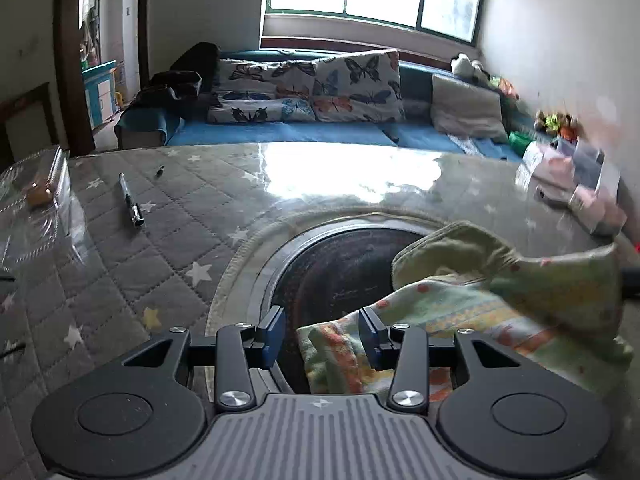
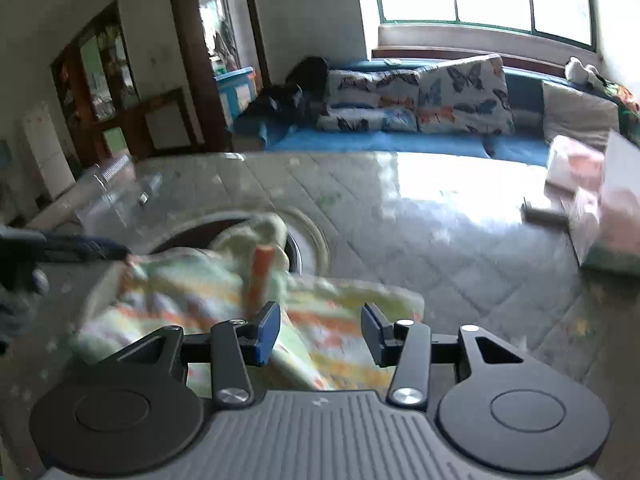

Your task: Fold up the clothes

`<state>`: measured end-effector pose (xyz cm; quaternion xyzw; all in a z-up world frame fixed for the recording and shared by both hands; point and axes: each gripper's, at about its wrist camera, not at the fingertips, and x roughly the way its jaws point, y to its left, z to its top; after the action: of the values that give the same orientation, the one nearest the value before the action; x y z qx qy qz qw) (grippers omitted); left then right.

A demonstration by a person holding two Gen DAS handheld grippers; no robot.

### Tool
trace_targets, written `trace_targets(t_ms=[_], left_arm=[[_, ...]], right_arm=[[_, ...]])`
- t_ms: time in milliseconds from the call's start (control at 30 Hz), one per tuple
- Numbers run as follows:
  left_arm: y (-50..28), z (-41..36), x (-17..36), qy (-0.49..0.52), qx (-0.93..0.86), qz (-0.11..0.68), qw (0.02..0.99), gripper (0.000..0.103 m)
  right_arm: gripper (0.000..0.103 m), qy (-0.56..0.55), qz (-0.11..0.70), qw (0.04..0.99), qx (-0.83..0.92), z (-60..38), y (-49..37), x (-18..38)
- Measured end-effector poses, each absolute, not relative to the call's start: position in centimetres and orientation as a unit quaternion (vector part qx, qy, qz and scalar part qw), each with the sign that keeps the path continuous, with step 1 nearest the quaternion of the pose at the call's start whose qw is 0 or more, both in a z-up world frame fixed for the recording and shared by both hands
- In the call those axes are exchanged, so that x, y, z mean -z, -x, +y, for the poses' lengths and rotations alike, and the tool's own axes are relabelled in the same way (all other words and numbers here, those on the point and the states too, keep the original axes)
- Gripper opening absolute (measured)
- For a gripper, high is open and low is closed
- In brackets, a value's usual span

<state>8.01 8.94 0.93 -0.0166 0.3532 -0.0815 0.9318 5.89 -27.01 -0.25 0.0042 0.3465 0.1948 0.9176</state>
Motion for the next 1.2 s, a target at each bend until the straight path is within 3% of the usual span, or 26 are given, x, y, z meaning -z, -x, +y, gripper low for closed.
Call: trace_targets(t_ms=[200,400,767,967,1167,1200], left_arm=[[-5.8,7.7,-1.5,0.019,0.1,0.349,0.932,0.046],[-5.5,5.6,-1.0,0.024,0.126,0.358,0.925,0.046],[-6.3,3.7,1.7,0.01,0.136,0.391,0.91,0.046],[-6.4,5.2,1.6,0.026,0.121,0.389,0.913,0.046],[-6.9,5.3,0.8,0.028,0.122,0.377,0.918,0.046],[-7.0,5.3,0.7,0.027,0.122,0.377,0.918,0.046]], right_arm=[[0.045,-0.07,0.313,0.937,-0.14,-29.4,-5.0,0.5],[0.045,-0.025,0.274,0.949,-0.157,-28.0,-4.1,-0.9],[0.04,0.01,0.344,0.923,-0.172,-24.9,-7.3,3.7],[0.039,-0.022,0.336,0.93,-0.145,-26.6,-7.8,3.6],[0.006,-0.036,0.352,0.923,-0.153,-26.0,-8.0,4.2],[0.005,-0.033,0.345,0.926,-0.151,-25.9,-7.7,4.0]])
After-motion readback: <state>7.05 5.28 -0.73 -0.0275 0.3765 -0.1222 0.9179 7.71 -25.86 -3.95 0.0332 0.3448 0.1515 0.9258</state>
